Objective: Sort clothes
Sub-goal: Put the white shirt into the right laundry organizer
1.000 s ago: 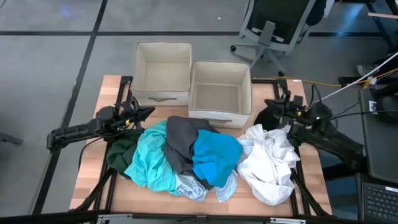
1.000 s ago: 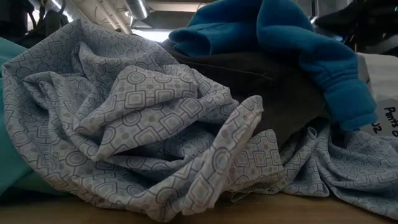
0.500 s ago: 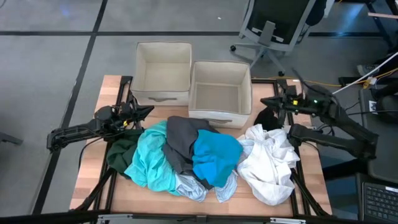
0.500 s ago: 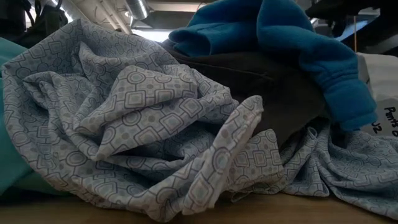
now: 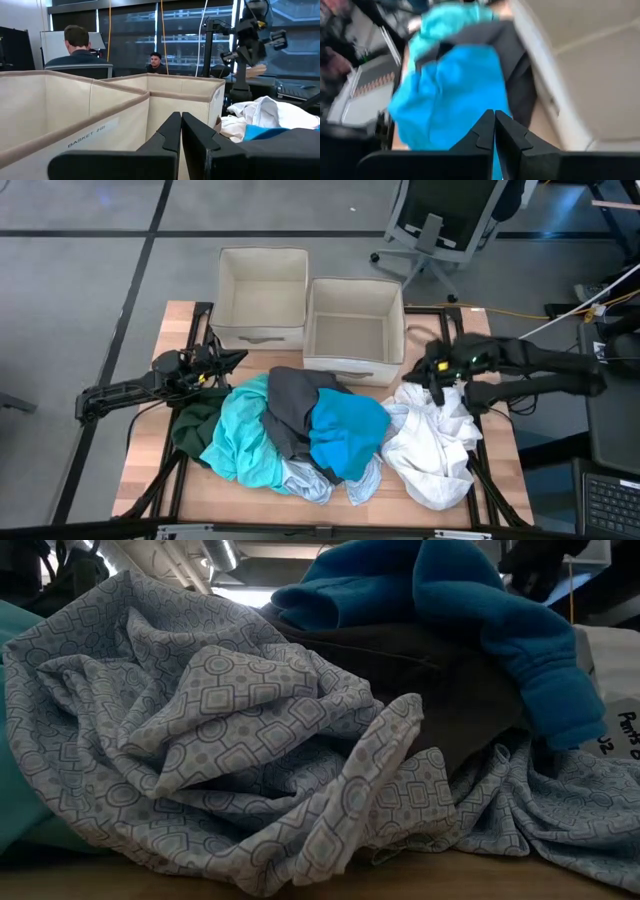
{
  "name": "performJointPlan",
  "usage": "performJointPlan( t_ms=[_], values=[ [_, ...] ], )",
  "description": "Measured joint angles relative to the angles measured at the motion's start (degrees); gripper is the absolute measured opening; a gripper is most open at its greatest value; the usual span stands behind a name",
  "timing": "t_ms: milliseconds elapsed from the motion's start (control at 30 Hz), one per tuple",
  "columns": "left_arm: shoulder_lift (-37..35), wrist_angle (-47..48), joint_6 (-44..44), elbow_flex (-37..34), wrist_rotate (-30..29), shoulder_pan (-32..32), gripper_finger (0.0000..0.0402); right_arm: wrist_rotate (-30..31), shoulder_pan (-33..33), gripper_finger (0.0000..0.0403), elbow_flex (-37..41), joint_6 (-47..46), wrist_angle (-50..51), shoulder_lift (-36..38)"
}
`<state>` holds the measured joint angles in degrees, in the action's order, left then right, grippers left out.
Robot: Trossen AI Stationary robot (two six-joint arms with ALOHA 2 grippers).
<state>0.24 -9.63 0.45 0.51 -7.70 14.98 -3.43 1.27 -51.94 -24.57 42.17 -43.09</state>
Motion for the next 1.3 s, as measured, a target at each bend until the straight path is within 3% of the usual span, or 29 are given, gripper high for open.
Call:
performJointPlan(
  t_ms=[167, 400, 567, 767, 900, 1200, 1300],
  values=[
    [-0.01, -0.02, -0.01, 0.00, 0.00, 0.00, 0.0006, 5.63, 10.63, 0.0017, -3.82, -11.08, 8.78, -5.70],
    [0.00, 0.04, -0.62, 0.00, 0.00, 0.00, 0.0006, 8.77, 22.82, 0.0017, -10.99, -30.20, 23.64, -14.58],
    [-0.01, 0.01, -0.63, 0.00, 0.00, 0.00, 0.0006, 8.38, 26.98, 0.0017, -12.99, -39.63, 27.58, -18.56],
    [-0.01, 0.00, -0.93, 0.00, 0.00, 0.00, 0.0006, 6.28, 28.01, 0.0026, -12.99, -42.65, 28.50, -21.52],
    [0.00, 0.00, -1.54, 0.00, 0.00, 0.00, 0.0006, 6.10, 28.01, 0.0074, -12.99, -44.88, 28.83, -21.71],
    [-0.01, 2.01, -2.16, 0.01, 0.00, 0.00, 0.0006, 6.86, 28.01, 0.0255, -12.94, -52.03, 38.22, -22.21],
    [-0.01, 3.50, -3.19, 0.02, 0.01, 0.00, 0.0006, 7.63, 27.99, 0.0297, -12.93, -53.65, 38.84, -22.97]
  ],
)
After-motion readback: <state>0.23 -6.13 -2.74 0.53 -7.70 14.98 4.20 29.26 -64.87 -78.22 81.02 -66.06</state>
